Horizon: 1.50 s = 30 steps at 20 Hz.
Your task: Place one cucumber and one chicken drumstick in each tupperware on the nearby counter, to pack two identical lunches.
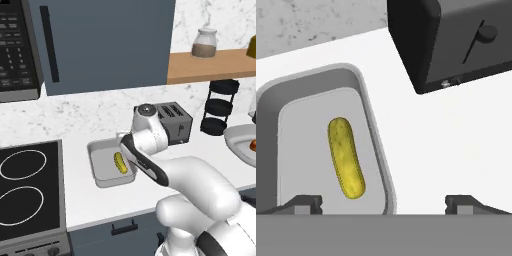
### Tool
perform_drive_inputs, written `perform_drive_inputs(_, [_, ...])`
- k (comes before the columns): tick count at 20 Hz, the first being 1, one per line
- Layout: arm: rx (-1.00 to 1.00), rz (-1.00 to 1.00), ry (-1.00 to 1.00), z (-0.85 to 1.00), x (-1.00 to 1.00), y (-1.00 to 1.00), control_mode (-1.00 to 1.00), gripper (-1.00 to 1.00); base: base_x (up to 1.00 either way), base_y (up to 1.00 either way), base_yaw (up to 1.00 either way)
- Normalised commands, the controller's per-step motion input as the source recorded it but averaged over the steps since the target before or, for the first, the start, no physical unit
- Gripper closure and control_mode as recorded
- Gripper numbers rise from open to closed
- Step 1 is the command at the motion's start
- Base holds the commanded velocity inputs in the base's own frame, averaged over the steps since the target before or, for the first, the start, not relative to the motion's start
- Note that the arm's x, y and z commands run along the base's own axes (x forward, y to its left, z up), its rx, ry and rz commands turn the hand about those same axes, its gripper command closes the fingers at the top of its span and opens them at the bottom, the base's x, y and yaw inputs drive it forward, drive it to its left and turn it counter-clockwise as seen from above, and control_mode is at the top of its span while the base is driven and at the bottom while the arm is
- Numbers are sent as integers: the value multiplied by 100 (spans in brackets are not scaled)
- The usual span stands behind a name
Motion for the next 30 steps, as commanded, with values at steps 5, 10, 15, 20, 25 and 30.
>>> perform_drive_inputs(5, [6, -1, -16, -28, -61, -77, -100, -100, 0, 0, 0])
perform_drive_inputs(10, [2, 1, -31, -14, -65, -63, -100, -100, 0, 0, 0])
perform_drive_inputs(15, [5, 7, -17, 57, -97, -43, -100, -100, 0, 0, 0])
perform_drive_inputs(20, [-6, 9, 0, 49, -75, -1, -100, -100, 0, 0, 0])
perform_drive_inputs(25, [-13, 7, 0, 7, -60, 9, -100, -100, 0, 0, 0])
perform_drive_inputs(30, [-9, 9, -6, 4, -88, 0, -100, -100, 0, 0, 0])
